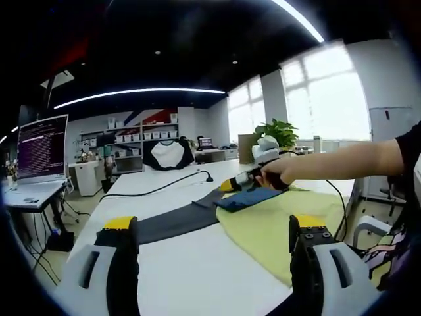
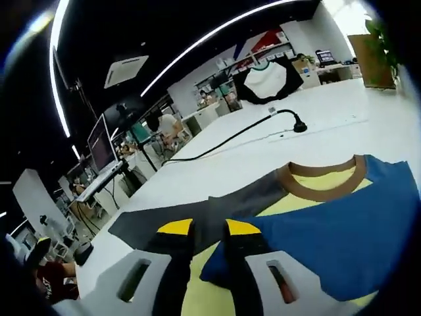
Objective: Fold the garment on the visible template until the final outline fits inside the template.
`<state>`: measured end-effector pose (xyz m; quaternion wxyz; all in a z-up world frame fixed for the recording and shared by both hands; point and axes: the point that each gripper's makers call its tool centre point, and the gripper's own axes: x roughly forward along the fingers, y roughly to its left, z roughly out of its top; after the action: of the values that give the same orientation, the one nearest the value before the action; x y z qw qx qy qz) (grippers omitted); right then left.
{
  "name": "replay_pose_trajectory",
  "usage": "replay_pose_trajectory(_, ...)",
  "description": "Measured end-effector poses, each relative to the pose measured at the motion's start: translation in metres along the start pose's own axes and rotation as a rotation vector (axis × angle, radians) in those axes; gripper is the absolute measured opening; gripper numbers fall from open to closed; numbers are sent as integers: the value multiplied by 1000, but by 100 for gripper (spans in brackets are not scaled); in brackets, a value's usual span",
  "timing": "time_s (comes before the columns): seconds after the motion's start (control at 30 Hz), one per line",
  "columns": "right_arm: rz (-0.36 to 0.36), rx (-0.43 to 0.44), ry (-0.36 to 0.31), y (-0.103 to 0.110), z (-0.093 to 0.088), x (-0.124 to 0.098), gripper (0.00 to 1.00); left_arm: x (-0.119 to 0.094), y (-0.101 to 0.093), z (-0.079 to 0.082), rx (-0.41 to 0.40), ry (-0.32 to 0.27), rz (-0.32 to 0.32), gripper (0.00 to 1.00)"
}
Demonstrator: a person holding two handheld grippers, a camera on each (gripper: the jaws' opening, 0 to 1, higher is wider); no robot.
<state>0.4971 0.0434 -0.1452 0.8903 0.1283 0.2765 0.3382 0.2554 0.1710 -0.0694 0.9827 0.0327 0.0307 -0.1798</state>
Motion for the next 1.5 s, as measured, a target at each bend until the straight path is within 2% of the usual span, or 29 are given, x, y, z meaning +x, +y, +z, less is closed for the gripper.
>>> replay_pose_trajectory(0.07, -31, 27, 71, -4, -6, -5, 28, -1, 0, 1, 1, -1, 0, 100)
replay_pose_trajectory(0.1, -45, 48, 99, -6, -8, -7, 35, -1, 0, 1, 2, -2, 1, 100)
replay_pose_trajectory(0.13, -54, 78, 156, -7, -15, -10, 39, -1, 0, 1, 1, -3, 1, 100)
replay_pose_trajectory(0.17, -50, 86, 184, -6, -18, -11, 41, -1, 0, 1, 1, -3, 1, 100)
replay_pose_trajectory(0.27, -71, 85, 284, -7, -29, -19, 41, -2, 1, 1, 1, -3, 1, 100)
replay_pose_trajectory(0.43, -88, 120, 373, -6, -43, -24, 43, -2, 1, 2, 3, -3, 1, 100)
replay_pose_trajectory(0.47, -92, 150, 407, -5, -51, -26, 43, -2, 1, 3, 2, -4, 1, 100)
replay_pose_trajectory(0.53, -51, 208, 443, 4, -61, -25, 42, -3, 1, 3, 1, -4, 2, 100)
replay_pose_trajectory(0.57, -33, 252, 446, 8, -65, -23, 41, -3, 1, 3, 1, -4, 2, 100)
replay_pose_trajectory(0.63, -29, 276, 432, 9, -65, -20, 35, -3, 2, 4, 0, -6, 1, 100)
replay_pose_trajectory(0.7, -35, 282, 421, 9, -64, -18, 29, -3, 1, 4, 0, -6, 0, 100)
replay_pose_trajectory(0.8, -42, 279, 415, 9, -65, -15, 28, -3, 1, 4, 0, -7, 0, 100)
replay_pose_trajectory(0.9, -34, 291, 393, 11, -62, -12, 22, -3, 2, 4, -1, -7, 0, 100)
replay_pose_trajectory(1.0, -27, 311, 385, 14, -61, -9, 21, -4, 3, 4, -3, -8, 3, 100)
replay_pose_trajectory(1.07, -37, 298, 364, 15, -57, -7, 17, -4, 3, 4, -3, -9, 3, 100)
replay_pose_trajectory(1.1, -49, 281, 356, 13, -56, -6, 15, -5, 3, 5, -3, -9, 3, 100)
replay_pose_trajectory(1.13, -62, 223, 352, 11, -56, -4, 10, -5, 3, 5, -3, -9, 2, 100)
replay_pose_trajectory(1.17, -56, 185, 352, 11, -57, -3, 2, -6, 4, 6, -4, -11, 4, 100)
replay_pose_trajectory(1.23, -43, 164, 343, 16, -59, 0, 1, -7, 4, 7, -4, -16, 7, 100)
replay_pose_trajectory(1.33, -8, 41, 354, 22, -65, 4, 1, -8, 6, 7, -5, -15, 13, 99)
replay_pose_trajectory(1.5, -26, -110, 355, 18, -66, 8, 1, -8, 6, 5, -8, -12, 12, 99)
